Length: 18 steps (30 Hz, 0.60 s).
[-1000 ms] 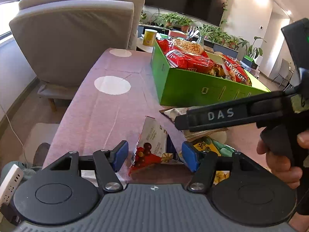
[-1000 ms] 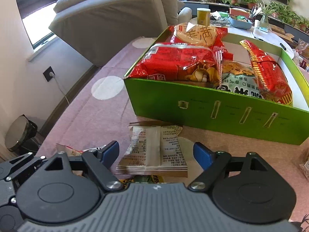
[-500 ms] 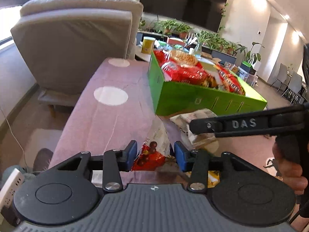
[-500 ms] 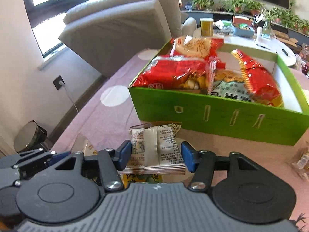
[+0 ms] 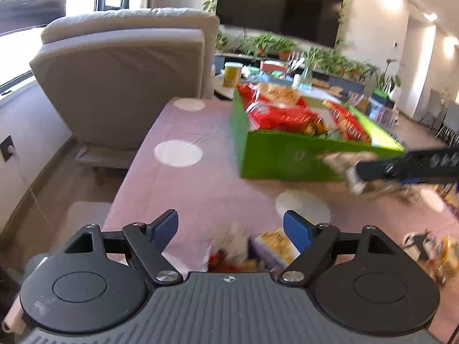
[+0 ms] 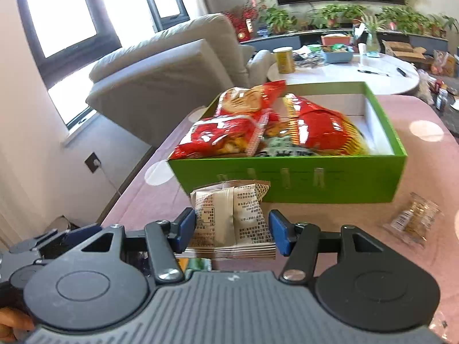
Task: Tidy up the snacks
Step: 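Carry the white packet and candy packet over the green box with both tools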
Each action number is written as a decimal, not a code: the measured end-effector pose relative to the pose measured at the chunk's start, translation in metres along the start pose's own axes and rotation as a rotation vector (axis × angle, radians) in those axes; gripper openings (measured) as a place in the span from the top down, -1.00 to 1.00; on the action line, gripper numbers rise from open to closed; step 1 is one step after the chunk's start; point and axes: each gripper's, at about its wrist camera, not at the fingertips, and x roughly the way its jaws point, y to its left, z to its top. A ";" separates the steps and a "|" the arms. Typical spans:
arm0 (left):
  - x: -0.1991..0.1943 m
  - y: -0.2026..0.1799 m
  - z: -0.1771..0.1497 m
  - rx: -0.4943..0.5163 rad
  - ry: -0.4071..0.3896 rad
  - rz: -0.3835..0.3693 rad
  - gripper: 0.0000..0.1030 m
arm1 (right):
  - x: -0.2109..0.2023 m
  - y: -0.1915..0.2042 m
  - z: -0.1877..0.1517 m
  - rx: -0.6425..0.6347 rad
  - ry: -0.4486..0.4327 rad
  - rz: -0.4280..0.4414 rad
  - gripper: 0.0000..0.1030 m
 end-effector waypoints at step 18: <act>0.023 -0.004 -0.017 0.062 0.072 0.000 0.16 | 0.007 -0.007 -0.006 0.033 0.026 0.019 -0.10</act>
